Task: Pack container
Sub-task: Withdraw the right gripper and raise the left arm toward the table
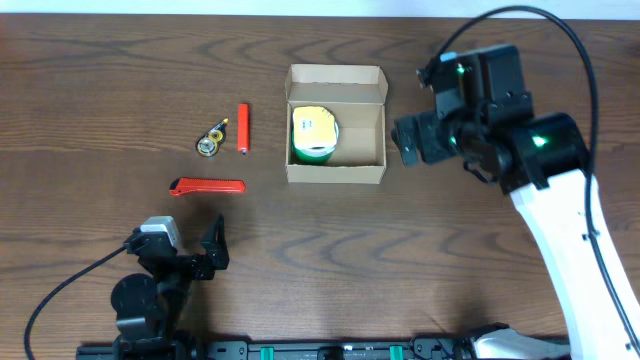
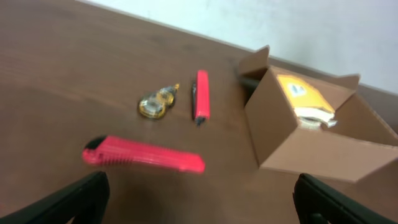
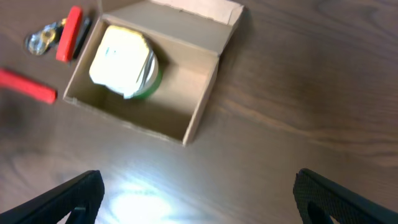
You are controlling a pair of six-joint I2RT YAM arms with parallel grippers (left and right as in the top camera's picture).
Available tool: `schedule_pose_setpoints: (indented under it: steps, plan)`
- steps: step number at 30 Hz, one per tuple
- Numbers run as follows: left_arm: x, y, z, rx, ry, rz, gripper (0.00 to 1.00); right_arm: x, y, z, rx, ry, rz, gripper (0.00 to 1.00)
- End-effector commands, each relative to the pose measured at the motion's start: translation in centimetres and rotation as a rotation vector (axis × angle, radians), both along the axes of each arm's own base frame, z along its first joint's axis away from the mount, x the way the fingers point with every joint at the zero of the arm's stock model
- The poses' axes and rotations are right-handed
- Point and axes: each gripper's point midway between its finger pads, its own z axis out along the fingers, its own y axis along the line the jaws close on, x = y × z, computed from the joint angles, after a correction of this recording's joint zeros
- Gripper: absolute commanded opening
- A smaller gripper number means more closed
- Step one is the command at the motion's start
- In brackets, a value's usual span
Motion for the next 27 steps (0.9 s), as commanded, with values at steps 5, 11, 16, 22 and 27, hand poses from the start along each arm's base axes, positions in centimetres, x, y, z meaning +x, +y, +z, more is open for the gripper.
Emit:
schedule_pose_setpoints:
  steps: [5, 11, 16, 22, 27]
  plan:
    - [-0.4, 3.2, 8.3, 0.227, -0.031, 0.129, 0.95, -2.6, -1.0, 1.7, -0.058, -0.039, 0.105, 0.99]
    - [1.2, 4.2, 11.7, 0.26, 0.087, 0.152, 0.95, -3.5, -2.0, 2.3, -0.057, -0.045, 0.091, 0.99]
    - [3.7, 4.5, 12.5, 0.288, 0.271, 0.119, 0.96, -4.0, -1.9, 2.5, -0.041, -0.05, 0.122, 0.99]
    - [7.4, 4.4, 12.7, 0.297, 0.414, 0.079, 0.95, -3.9, -2.1, 2.5, -0.052, -0.055, 0.119, 0.99]
    - [11.4, 4.5, 11.8, 0.283, 0.413, 0.07, 0.95, -3.9, -2.5, 2.3, -0.071, -0.048, 0.107, 0.99]
